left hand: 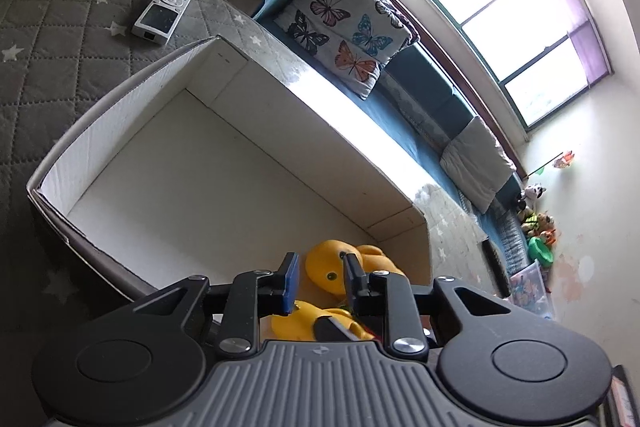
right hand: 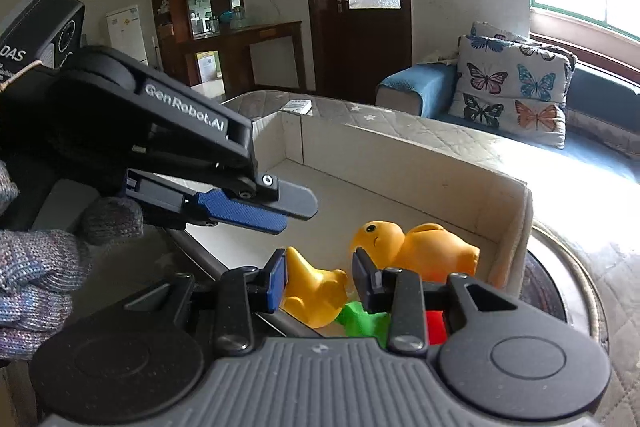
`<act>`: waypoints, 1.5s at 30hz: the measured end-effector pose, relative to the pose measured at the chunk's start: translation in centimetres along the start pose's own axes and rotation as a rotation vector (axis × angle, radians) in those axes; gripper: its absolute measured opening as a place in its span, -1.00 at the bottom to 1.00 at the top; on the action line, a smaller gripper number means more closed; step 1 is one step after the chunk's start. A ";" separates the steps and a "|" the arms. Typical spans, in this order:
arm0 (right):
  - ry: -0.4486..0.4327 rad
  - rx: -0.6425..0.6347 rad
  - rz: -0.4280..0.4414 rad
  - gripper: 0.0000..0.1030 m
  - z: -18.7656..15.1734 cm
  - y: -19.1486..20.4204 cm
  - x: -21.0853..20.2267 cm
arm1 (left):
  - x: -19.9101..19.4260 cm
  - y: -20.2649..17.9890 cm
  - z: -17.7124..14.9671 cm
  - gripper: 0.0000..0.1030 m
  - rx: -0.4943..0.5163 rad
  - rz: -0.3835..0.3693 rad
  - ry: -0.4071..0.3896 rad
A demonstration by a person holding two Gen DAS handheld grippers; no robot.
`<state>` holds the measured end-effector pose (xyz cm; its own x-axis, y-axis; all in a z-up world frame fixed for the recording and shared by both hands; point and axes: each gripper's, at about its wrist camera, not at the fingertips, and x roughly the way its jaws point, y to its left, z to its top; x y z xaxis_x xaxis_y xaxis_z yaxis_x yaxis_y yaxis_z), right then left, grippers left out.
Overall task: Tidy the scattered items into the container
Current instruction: 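Open the left gripper to drop the yellow duck into the box, then move the left gripper down onto the yellow plush chick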
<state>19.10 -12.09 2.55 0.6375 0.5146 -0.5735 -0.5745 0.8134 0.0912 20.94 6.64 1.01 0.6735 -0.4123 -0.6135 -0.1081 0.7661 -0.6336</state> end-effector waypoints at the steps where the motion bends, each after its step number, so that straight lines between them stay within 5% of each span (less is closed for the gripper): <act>1: -0.006 0.002 -0.001 -0.31 0.0 0.0 -0.2 | 0.0 -0.1 -0.1 -0.50 0.006 0.003 0.000; 23: -0.063 -0.008 -0.028 -0.30 -2.1 1.8 -5.8 | -4.7 -1.5 -3.7 -0.46 0.109 0.038 -0.051; 45: 0.015 -0.001 -0.023 -0.30 -6.5 3.0 -7.3 | -9.2 1.3 -9.9 -0.40 0.096 0.072 -0.031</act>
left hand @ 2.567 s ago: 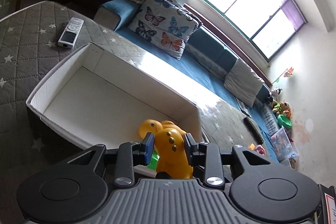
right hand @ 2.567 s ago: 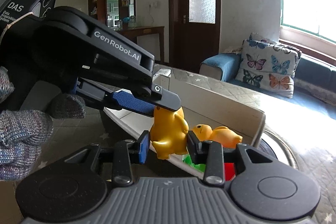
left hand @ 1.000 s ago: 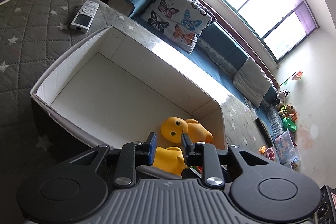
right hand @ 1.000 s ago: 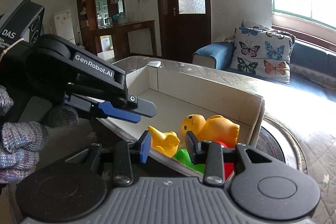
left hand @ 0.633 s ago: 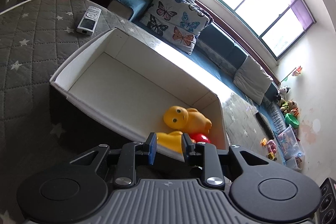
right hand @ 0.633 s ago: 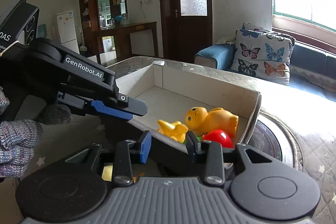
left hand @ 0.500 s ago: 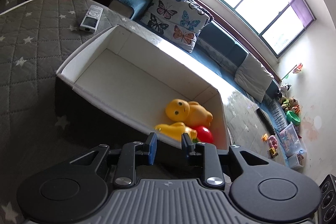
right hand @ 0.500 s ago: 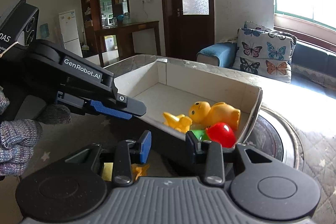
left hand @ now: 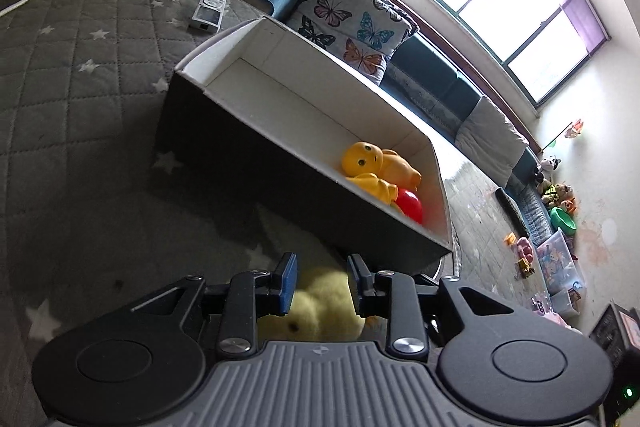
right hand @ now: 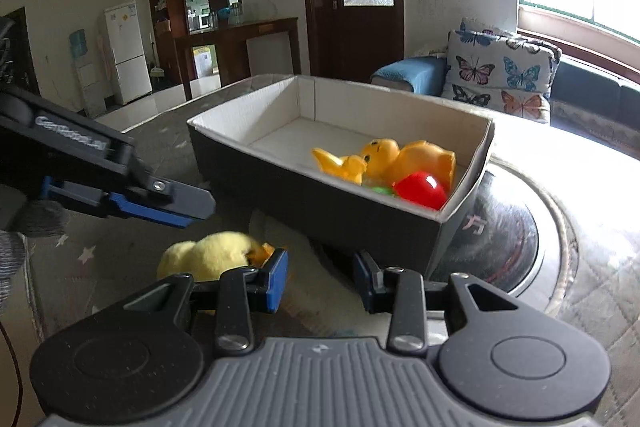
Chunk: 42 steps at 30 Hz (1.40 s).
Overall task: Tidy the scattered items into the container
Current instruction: 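Move the left gripper down onto the yellow plush chick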
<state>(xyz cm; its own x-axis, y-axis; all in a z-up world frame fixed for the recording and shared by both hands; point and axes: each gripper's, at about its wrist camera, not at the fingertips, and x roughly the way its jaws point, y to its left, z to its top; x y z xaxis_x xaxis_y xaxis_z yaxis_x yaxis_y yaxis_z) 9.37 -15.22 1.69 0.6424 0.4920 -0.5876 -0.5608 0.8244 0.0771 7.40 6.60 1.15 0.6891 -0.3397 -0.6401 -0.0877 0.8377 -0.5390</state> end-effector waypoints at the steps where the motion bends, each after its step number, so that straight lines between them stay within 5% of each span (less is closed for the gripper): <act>1: 0.003 -0.001 0.003 -0.29 -0.2 0.1 0.0 | -0.3 0.2 -0.2 -0.40 -0.002 -0.001 -0.001; 10: 0.004 -0.017 0.002 -0.24 -0.9 0.5 -1.1 | -1.7 1.3 -1.3 -0.36 -0.023 -0.015 0.000; 16: -0.004 -0.033 0.037 0.04 -0.9 1.0 -1.9 | -1.6 1.7 -1.7 -0.34 -0.035 -0.019 0.015; 19: 0.006 -0.052 0.068 0.39 -1.0 1.5 -1.7 | -1.4 1.9 -1.9 -0.34 -0.042 -0.020 0.028; 42: 0.064 -0.106 0.136 0.28 -0.7 3.4 1.4 | 0.2 2.8 -1.5 -0.32 -0.075 -0.015 0.095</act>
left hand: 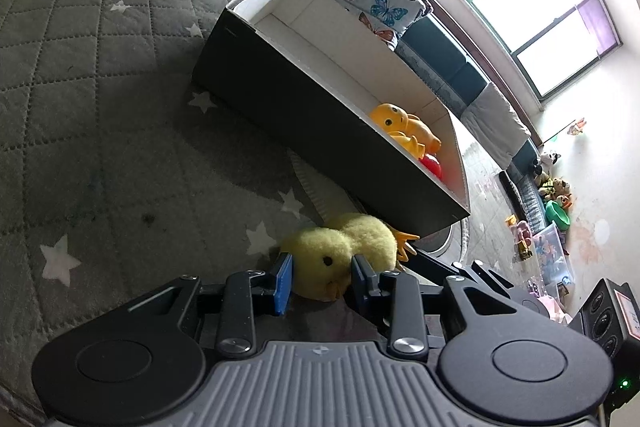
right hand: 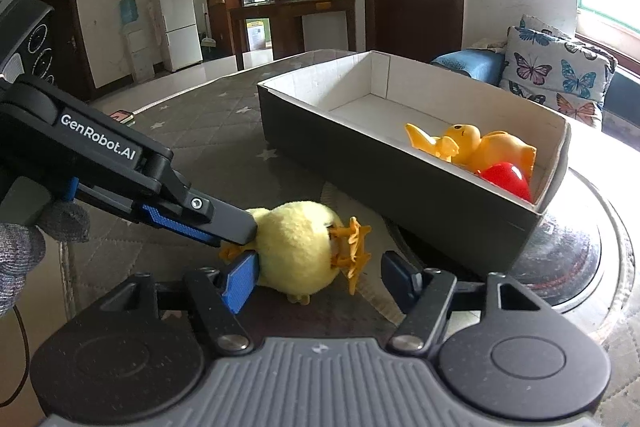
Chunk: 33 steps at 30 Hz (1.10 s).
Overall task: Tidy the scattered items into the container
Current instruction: 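Move the left gripper down onto the yellow plush chick, then close the left gripper on the yellow plush chick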
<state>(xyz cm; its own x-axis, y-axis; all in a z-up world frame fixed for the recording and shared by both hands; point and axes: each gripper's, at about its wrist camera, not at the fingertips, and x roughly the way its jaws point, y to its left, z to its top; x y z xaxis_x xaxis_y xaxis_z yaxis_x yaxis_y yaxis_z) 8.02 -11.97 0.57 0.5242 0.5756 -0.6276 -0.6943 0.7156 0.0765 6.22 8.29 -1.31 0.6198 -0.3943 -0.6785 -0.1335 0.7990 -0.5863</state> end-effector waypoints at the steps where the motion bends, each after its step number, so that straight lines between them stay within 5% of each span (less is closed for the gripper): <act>1: 0.002 0.002 0.004 0.27 0.0 0.0 0.0 | 0.0 0.1 0.0 -0.32 -0.003 -0.001 0.002; 33: 0.030 -0.007 0.009 0.31 0.5 1.1 1.3 | 0.2 1.9 1.5 -0.26 -0.076 -0.052 0.013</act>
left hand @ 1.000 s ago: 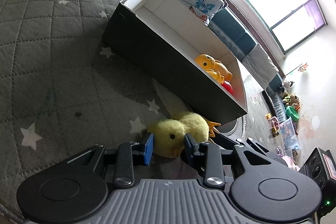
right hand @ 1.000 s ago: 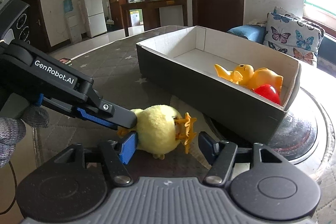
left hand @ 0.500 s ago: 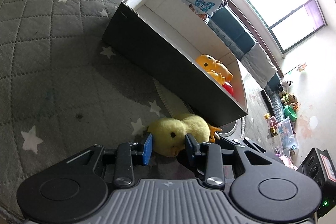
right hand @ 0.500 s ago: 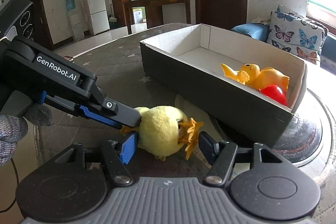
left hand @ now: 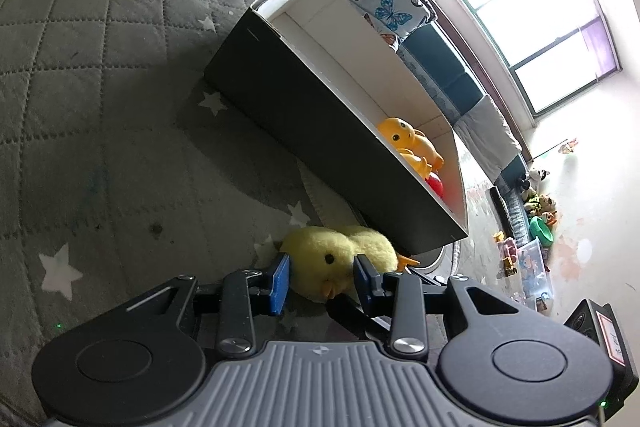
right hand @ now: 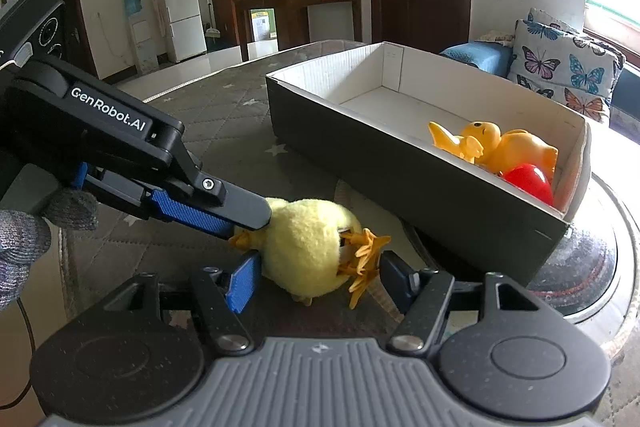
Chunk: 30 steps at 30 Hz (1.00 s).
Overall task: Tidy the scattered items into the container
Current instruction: 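Close the left gripper on the yellow plush chick, then lift the plush chick with the left gripper and carry it over the box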
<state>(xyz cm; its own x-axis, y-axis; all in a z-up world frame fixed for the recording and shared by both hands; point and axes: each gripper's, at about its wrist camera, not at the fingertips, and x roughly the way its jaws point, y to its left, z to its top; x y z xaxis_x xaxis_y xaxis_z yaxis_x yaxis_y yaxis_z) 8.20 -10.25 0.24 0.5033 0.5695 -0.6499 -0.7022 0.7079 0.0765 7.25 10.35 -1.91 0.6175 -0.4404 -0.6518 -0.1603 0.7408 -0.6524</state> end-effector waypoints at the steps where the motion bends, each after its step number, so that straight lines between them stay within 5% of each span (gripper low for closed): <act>1: 0.001 0.000 -0.001 0.32 0.0 0.0 0.1 | 0.0 0.0 0.0 -0.26 -0.002 0.000 -0.001; 13: 0.008 0.012 -0.016 0.43 0.1 0.3 0.8 | 0.0 0.5 0.7 -0.25 -0.043 -0.016 -0.022; 30: 0.001 0.006 -0.058 0.32 0.2 1.1 0.8 | 1.0 1.6 1.1 -0.14 -0.154 -0.026 -0.022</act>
<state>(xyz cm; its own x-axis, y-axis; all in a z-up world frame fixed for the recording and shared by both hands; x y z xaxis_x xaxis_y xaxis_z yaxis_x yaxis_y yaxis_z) 7.88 -8.94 -0.02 0.5426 0.5265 -0.6545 -0.6685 0.7425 0.0431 8.44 11.63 -3.19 0.6396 -0.4461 -0.6260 -0.2591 0.6416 -0.7219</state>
